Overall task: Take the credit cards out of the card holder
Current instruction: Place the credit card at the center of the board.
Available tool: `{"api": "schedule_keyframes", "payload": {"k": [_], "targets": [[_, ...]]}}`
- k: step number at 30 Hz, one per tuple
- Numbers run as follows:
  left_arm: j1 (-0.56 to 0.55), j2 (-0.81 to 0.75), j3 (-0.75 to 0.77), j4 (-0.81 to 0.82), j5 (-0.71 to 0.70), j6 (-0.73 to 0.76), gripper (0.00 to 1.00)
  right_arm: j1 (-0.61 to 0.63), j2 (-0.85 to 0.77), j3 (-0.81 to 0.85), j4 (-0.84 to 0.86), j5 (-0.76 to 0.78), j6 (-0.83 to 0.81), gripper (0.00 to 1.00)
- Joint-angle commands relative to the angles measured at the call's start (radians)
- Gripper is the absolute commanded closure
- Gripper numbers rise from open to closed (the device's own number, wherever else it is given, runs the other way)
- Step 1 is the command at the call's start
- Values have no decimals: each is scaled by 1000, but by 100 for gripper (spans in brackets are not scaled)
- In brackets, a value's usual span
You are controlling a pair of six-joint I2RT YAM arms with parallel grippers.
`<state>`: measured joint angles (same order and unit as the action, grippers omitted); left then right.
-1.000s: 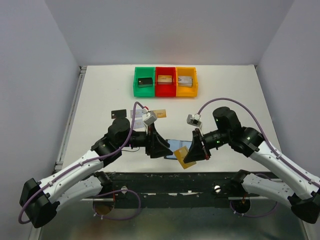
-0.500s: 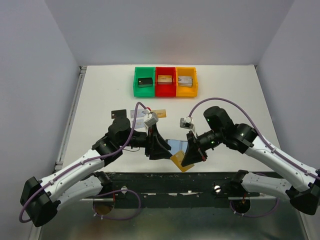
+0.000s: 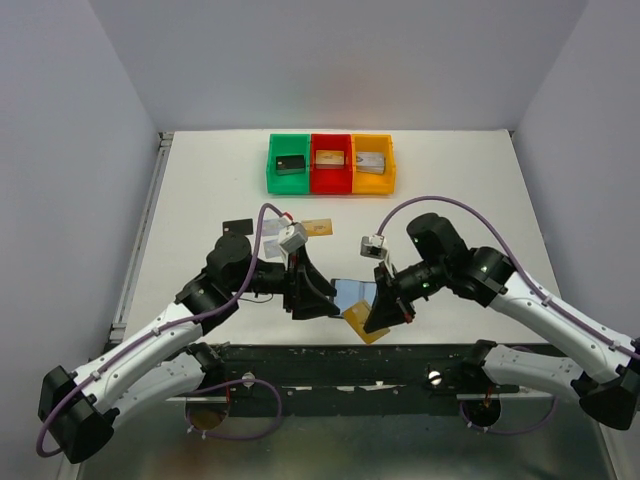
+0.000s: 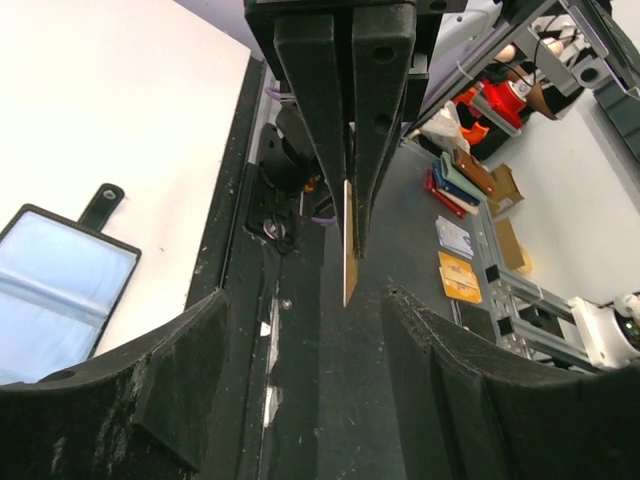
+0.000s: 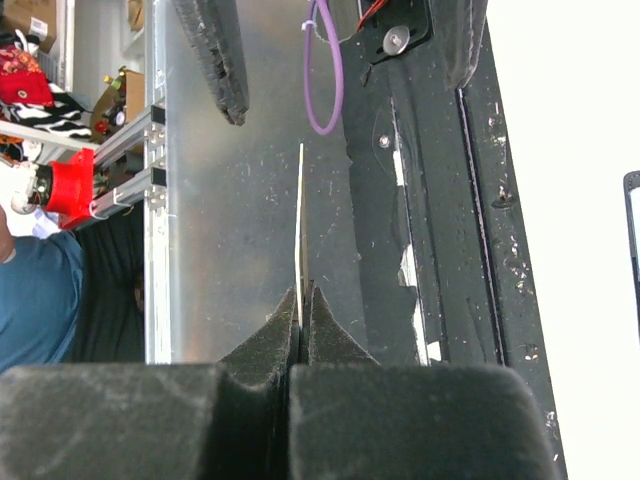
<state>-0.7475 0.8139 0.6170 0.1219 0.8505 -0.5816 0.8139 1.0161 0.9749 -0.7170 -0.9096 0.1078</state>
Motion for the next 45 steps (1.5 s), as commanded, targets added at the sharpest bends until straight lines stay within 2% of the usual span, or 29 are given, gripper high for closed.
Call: {"api": "schedule_keyframes", "payload": {"k": [1,4,12,17,21,24,25,26,27,29,31,33,36,40,45], "targets": [[0,40,32,88,88,-50,29,18,29,39,-35,15,-20,100],[-18,50,36,116,110,-61,35,33,59,71,-58,21,-39,100],[-72,90,56,55,124,-9,53,56,117,133,-119,28,-79,100],[-81,96,44,59,119,-4,73,68,141,157,-148,38,-99,100],[-82,97,40,59,116,2,85,70,148,163,-148,43,-97,100],[-84,96,35,61,111,8,99,71,148,163,-144,54,-89,98],[-82,94,29,59,108,11,100,71,145,163,-141,61,-86,95],[-82,91,24,61,110,9,100,71,141,162,-133,67,-80,87],[-82,90,18,64,107,9,100,71,133,162,-125,74,-73,79],[-82,82,7,65,93,8,100,71,108,159,-95,106,-50,54],[-70,59,-6,48,38,15,100,70,75,163,-73,220,1,41],[-30,24,-42,64,6,-6,100,59,30,180,-70,383,44,35],[55,-27,-94,107,-45,-72,100,7,-46,188,-52,588,124,33],[172,-82,-106,6,-300,-110,100,-7,-197,138,14,854,194,32],[273,0,-99,-28,-517,-279,100,-9,-321,-5,99,969,266,32]]}}
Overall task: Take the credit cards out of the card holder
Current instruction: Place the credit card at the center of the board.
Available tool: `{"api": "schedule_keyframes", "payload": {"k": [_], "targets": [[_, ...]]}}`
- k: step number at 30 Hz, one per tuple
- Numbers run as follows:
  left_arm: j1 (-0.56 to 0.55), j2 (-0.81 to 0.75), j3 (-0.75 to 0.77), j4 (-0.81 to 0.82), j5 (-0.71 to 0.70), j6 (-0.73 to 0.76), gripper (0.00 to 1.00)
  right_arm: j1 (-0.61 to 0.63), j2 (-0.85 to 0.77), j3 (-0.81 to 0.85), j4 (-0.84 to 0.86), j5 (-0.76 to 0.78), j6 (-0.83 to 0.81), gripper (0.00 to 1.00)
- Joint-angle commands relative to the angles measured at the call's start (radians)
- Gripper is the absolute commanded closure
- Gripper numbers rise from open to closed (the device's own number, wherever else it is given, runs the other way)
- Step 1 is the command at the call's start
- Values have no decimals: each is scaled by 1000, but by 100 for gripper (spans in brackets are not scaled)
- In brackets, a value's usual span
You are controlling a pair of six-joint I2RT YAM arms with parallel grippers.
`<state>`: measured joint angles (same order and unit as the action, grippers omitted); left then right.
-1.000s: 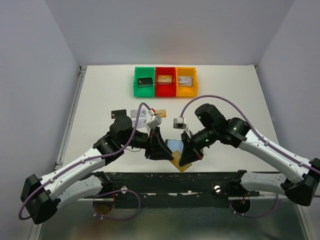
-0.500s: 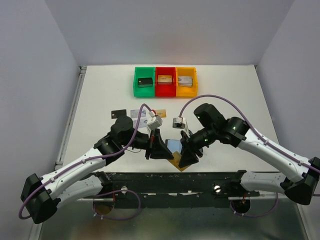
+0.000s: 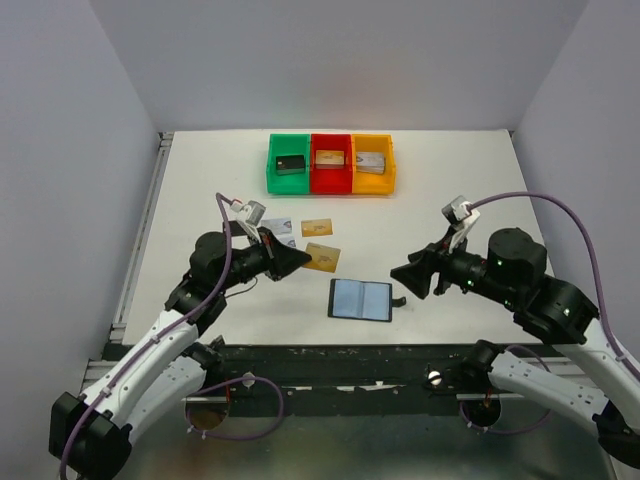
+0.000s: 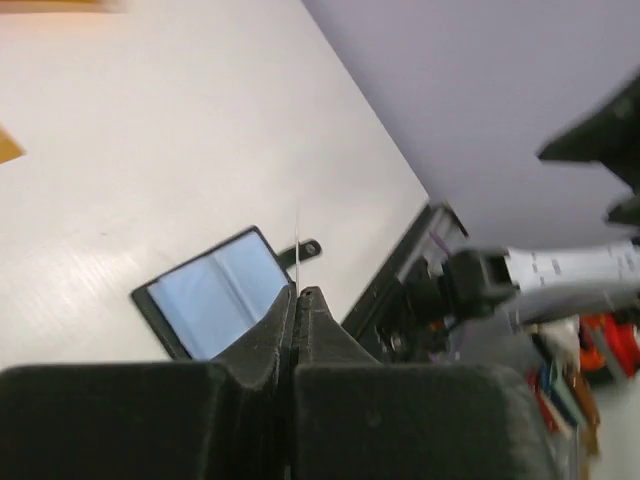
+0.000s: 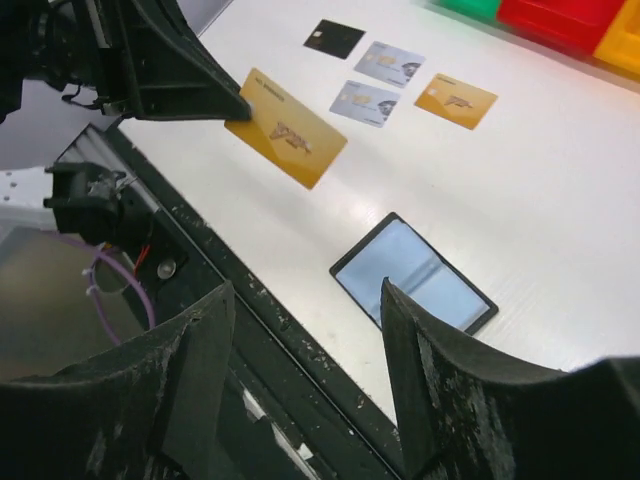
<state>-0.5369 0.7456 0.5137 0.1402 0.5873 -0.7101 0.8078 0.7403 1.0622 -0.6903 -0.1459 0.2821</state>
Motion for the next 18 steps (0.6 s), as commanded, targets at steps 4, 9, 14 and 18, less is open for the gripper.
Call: {"api": "schedule_keyframes", "payload": {"k": [4,9,14,18], "targets": [[75,228,40,-24,-325,-222,100,-1,-50,-165,90,174,158,33],[78,435,65,127,-317,-255,100,1,-52,-229,141,108,215,33],[87,549,115,134,-349,-249,100,-1,-35,-243,149,74,226,33],[95,619,140,113,-377,-247,100,-1,-27,-255,156,69,224,33]]}}
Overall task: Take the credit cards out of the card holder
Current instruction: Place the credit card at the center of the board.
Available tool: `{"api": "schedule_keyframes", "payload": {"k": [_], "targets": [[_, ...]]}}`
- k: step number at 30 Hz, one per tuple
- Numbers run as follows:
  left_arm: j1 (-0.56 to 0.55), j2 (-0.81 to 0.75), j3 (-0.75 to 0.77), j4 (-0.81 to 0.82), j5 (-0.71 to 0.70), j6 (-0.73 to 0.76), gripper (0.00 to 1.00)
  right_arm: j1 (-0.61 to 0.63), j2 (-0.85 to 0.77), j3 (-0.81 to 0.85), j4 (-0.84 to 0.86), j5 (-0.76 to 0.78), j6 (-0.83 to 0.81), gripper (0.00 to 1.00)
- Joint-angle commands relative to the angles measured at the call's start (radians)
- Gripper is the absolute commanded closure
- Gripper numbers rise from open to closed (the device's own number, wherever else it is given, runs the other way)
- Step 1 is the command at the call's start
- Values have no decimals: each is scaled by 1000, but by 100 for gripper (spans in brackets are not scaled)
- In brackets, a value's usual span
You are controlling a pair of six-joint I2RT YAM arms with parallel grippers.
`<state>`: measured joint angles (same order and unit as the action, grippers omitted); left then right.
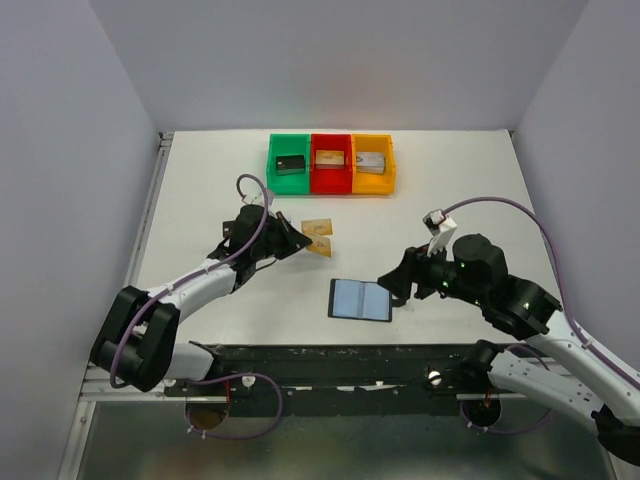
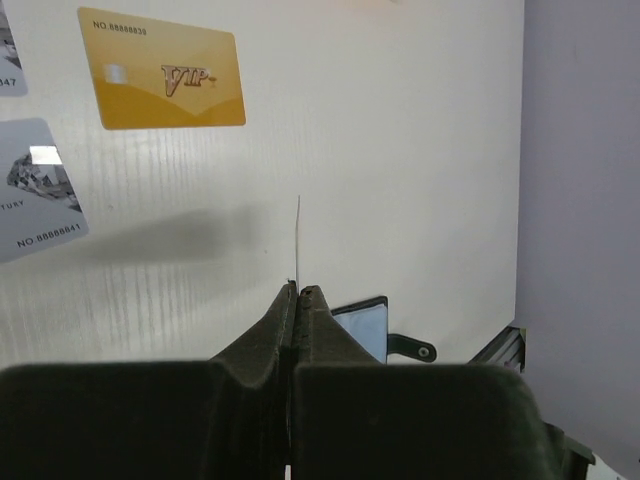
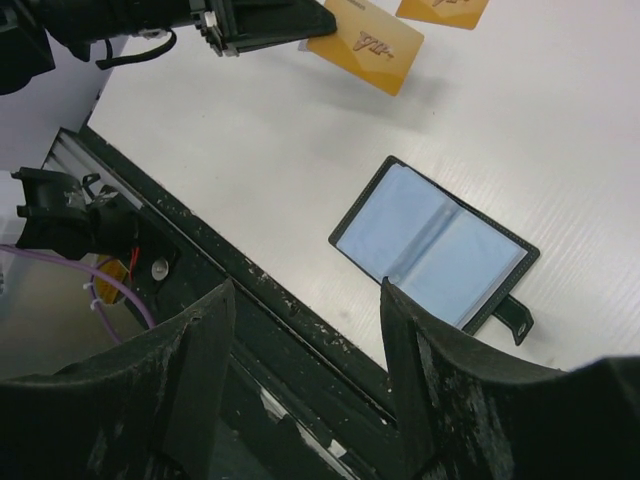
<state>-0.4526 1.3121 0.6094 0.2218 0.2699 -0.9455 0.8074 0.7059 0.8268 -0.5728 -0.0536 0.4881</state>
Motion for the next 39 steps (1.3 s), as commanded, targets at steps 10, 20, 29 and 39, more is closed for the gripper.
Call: {"api": "schedule_keyframes", "payload": {"k": [10,20,29,39], "targets": [[15,187,62,91,-70,-65,100,-1,-3,-55,53,-38,26,33],[17,268,84,146,-61,-90,100,-1,-5,-100,80,-55,43,33],[17,311,89,171,-47,-111,100,1,7,-103,79,-43,37,33],[17,334,82,175,-41,-110,82,-1,23,-101,74,-35,32,33]]}}
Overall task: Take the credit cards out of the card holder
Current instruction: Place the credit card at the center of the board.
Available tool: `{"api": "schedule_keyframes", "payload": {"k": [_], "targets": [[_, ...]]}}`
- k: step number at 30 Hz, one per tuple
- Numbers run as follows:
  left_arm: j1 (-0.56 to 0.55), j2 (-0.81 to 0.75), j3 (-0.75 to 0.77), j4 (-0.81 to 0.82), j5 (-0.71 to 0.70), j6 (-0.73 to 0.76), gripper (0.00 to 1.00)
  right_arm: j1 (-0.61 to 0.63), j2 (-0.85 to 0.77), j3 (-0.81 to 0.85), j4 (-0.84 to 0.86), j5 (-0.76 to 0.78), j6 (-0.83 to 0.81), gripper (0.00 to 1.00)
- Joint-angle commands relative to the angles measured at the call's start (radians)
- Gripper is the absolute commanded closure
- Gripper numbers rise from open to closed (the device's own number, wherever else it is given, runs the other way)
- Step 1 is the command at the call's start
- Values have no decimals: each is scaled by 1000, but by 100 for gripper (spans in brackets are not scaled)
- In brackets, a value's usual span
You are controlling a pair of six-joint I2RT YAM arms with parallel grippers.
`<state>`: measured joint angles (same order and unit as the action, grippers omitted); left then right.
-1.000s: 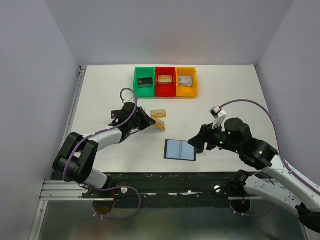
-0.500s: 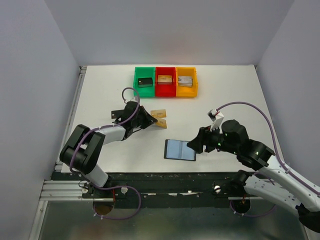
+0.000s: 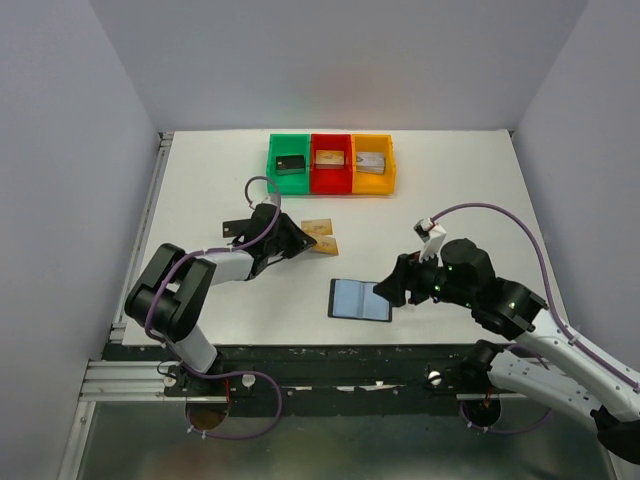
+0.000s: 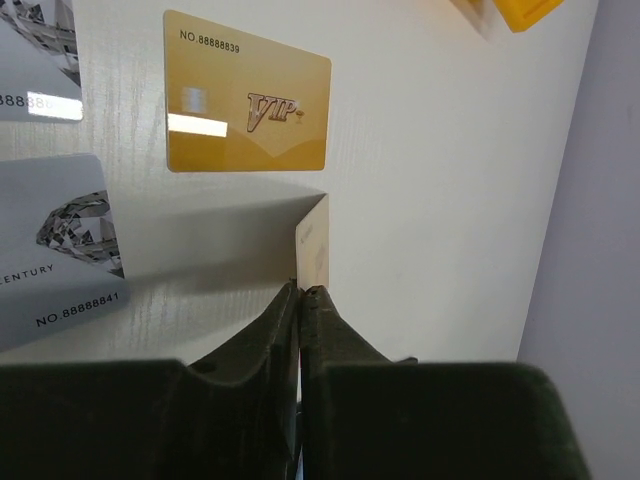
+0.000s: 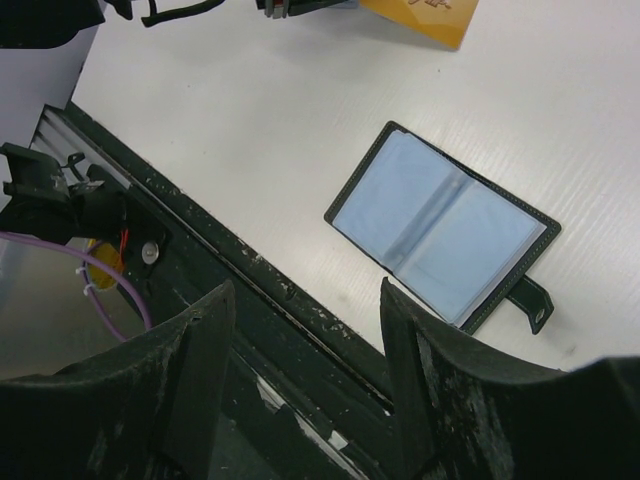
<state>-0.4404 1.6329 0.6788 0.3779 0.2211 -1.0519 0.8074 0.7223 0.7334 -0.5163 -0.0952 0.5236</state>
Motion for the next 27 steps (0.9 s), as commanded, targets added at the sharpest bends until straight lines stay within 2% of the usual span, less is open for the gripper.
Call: {"api": "schedule_keyframes", "payload": {"k": [1,20,27], "targets": [[6,13,13,19,7,-2,81,1,8,-8,19,6,-4,33],[38,-59,2,-89,4,64,59,1,23,-3,4,20,0,32],[46,-177,13,-252,-48,147,52,-1,22,1,-19,23,-2,32]]}}
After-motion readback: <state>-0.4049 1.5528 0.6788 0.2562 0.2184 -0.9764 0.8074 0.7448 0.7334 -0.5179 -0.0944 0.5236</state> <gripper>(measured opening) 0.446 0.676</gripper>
